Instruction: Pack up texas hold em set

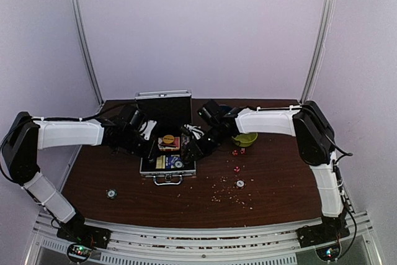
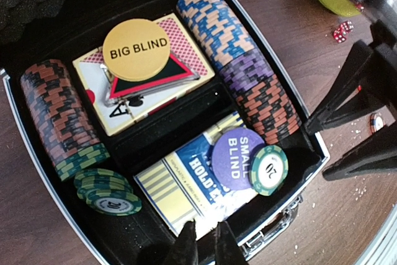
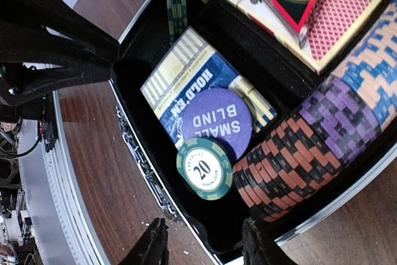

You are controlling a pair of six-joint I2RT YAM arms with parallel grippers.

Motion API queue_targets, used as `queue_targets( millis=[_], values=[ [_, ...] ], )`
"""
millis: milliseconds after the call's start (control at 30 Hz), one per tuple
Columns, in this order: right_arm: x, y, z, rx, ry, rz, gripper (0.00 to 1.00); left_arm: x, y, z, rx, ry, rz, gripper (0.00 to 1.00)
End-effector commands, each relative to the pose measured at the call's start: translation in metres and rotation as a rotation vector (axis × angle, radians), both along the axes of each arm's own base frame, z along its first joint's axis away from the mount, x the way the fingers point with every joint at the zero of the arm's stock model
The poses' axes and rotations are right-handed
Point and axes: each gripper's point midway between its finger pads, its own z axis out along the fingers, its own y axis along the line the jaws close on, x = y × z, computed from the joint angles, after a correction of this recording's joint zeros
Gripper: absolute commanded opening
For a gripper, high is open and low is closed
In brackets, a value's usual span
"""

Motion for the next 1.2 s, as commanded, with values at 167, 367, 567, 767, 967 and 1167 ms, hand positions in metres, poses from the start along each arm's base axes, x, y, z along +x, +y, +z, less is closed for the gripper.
queue_targets(
  millis=[167,367,567,767,967,1167],
  values=[
    [-0.021,0.003,0.001,-0.036,-0.026,0.0,0.39,0.003,-0.004,-0.004,-0.035,-0.006,-0.001,0.1],
    [-0.013,0.012,-0.013,-0.054,-0.022,-0.009,0.38,-0.003,-0.005,-0.015,-0.042,0.022,-0.012,0.1],
    [-0.008,0.018,-0.02,-0.06,-0.007,-0.031,0.37,-0.007,-0.008,-0.022,-0.062,0.042,-0.023,0.07],
    [-0.007,0.019,-0.029,-0.074,0.008,-0.052,0.38,-0.004,-0.017,-0.028,-0.093,0.057,-0.039,0.03],
    [-0.005,0.024,-0.029,-0.053,0.018,-0.053,0.39,0.001,-0.024,-0.028,-0.114,0.059,-0.047,0.0],
    [-0.008,0.03,-0.035,-0.035,0.053,-0.037,0.39,0.002,-0.026,-0.034,-0.111,0.068,-0.054,0.0]
  ],
)
